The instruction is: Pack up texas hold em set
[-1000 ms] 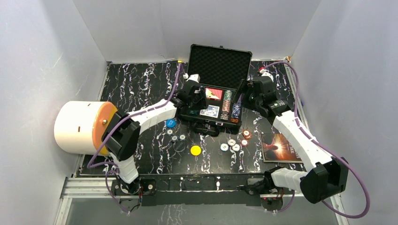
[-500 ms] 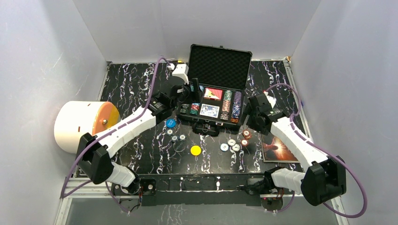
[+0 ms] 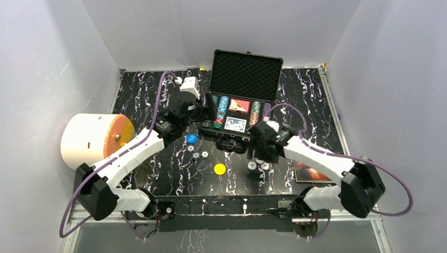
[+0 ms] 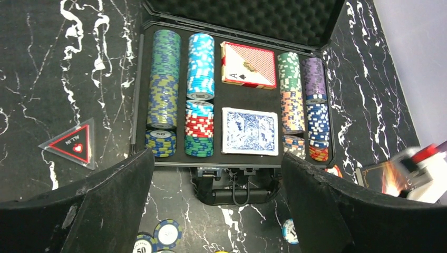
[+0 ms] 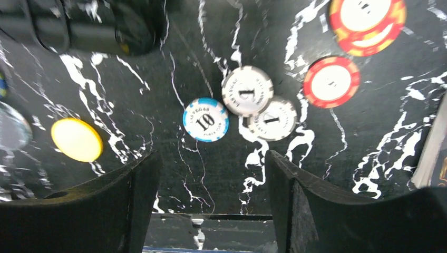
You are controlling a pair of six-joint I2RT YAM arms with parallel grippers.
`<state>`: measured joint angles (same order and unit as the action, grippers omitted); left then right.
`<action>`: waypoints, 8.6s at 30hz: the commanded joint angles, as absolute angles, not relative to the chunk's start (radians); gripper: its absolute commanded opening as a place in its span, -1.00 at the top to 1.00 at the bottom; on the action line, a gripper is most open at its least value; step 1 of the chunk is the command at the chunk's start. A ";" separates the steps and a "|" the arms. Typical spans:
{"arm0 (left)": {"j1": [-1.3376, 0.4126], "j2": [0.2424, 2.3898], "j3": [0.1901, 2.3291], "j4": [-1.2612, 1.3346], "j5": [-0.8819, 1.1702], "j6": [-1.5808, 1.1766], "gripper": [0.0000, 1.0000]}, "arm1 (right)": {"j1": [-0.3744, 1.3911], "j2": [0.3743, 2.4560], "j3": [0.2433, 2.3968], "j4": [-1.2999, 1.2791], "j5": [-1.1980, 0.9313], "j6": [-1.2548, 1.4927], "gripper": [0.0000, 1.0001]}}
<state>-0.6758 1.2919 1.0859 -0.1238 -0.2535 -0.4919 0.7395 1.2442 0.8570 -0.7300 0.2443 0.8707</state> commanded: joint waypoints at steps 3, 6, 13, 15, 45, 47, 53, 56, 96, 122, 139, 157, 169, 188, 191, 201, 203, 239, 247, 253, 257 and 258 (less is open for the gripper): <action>-0.635 1.220 1.077 -0.185 -0.306 -0.530 -0.80 | 0.924 1.385 0.930 -0.785 0.379 0.985 -0.53; -0.618 1.198 1.066 -0.212 -0.324 -0.551 -0.81 | 0.982 1.419 0.922 -0.772 0.379 0.992 -0.54; -0.590 1.167 1.034 -0.210 -0.318 -0.578 -0.85 | 1.033 1.468 0.902 -0.750 0.358 0.980 -0.51; -0.588 1.170 1.031 -0.211 -0.313 -0.588 -0.85 | 1.033 1.466 0.890 -0.739 0.360 0.978 -0.48; -0.580 1.146 1.037 -0.236 -0.294 -0.586 -0.86 | 0.916 1.539 0.802 -0.554 0.392 0.958 -0.32; -0.580 1.146 1.038 -0.237 -0.292 -0.587 -0.86 | 0.914 1.555 0.808 -0.561 0.396 0.959 -0.19; -0.580 1.142 1.026 -0.229 -0.268 -0.586 -0.87 | 0.914 1.535 0.824 -0.578 0.402 0.940 0.13; -0.581 1.145 1.015 -0.213 -0.228 -0.580 -0.87 | 0.913 1.479 0.846 -0.574 0.400 0.911 0.14; -0.514 1.531 1.079 0.041 0.809 -0.732 0.06 | 0.819 1.234 0.990 -0.108 0.052 0.291 0.07; -0.414 1.542 1.061 0.038 1.025 -0.715 -0.17 | 0.818 1.302 1.026 -0.060 -0.061 0.238 0.06; -0.417 1.601 1.124 -0.173 1.105 -0.550 0.42 | 0.818 1.373 1.077 -0.066 -0.116 0.208 0.04; -0.417 1.589 1.179 -0.235 1.058 -0.407 1.00 | 0.804 1.441 1.137 -0.104 -0.140 0.243 -0.28; -0.411 1.627 1.256 -0.186 0.840 -0.054 1.00 | 0.626 1.341 1.095 -0.088 -0.258 0.332 -0.79; -0.431 1.842 1.426 -0.179 0.651 0.813 1.00 | 0.344 1.270 0.986 -0.046 -0.203 0.345 -0.78; -0.438 1.879 1.478 -0.241 0.646 0.872 1.00 | 0.341 1.271 0.982 -0.044 -0.219 0.371 -0.78; -0.477 1.914 1.493 -0.295 0.583 0.964 1.00 | 0.341 1.254 0.950 -0.030 -0.243 0.393 -0.77; -0.480 1.923 1.501 -0.311 0.571 0.980 1.00 | 0.340 1.248 0.944 -0.031 -0.239 0.394 -0.77; -0.342 1.509 1.163 0.021 -0.053 -0.316 -0.45 | 0.623 1.751 1.437 -0.317 -0.009 0.309 -0.28; -0.254 1.567 1.221 -0.329 0.026 -0.502 -0.57 | 0.669 1.936 1.589 -0.410 0.036 0.356 -0.17; -0.232 1.579 1.192 -0.309 0.068 -0.513 -0.58 | 0.677 1.997 1.642 -0.432 0.071 0.391 -0.03; -0.231 1.598 1.199 -0.310 0.084 -0.501 -0.58 | 0.676 2.018 1.673 -0.434 0.058 0.410 -0.04; -0.229 1.602 1.202 -0.311 0.087 -0.498 -0.58 | 0.675 2.023 1.681 -0.434 0.051 0.413 -0.05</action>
<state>-0.2325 1.5959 1.1889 -0.2779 0.0463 -0.4931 0.6746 2.0094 1.6123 -0.4252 0.0467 0.3801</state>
